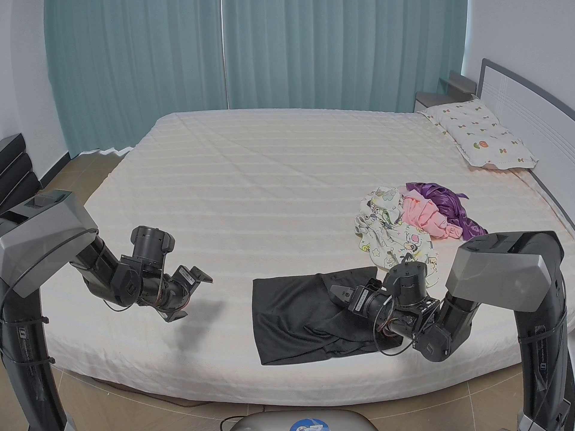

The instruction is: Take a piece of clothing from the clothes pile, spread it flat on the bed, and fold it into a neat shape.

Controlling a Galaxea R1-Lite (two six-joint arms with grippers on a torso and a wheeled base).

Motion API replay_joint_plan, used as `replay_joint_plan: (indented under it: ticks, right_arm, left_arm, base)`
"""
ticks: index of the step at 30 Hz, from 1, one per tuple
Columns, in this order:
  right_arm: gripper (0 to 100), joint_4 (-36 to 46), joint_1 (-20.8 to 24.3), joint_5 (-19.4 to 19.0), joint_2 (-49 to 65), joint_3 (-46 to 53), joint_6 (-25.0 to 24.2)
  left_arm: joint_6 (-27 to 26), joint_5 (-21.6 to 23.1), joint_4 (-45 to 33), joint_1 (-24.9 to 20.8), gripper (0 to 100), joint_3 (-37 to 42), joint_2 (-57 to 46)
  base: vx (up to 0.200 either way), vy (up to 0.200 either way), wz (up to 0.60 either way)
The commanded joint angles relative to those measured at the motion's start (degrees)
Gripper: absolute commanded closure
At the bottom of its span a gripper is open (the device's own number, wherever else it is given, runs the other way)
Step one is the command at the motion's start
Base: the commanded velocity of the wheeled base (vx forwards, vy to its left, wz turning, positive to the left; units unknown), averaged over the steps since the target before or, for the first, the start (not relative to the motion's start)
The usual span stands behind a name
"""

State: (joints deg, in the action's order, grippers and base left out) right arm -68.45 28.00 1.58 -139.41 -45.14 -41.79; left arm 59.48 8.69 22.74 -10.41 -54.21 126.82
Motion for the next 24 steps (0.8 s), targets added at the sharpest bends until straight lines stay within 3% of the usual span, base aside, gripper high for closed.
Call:
replay_joint_plan:
  ticks: [1,24]
  right_arm:
    - [0,0.2,0.4,0.9,0.3,0.8,0.0]
    - [0,0.2,2.2,0.7,2.1,3.4,-0.1]
  left_arm:
    - [-0.1,-0.1,0.6,0.0,0,0.5,0.1]
    - [0.8,-0.6,1.6,-0.1,0,0.4,0.0]
  base:
    - [0.000,0.000,0.00]
    - [0.000,0.000,0.00]
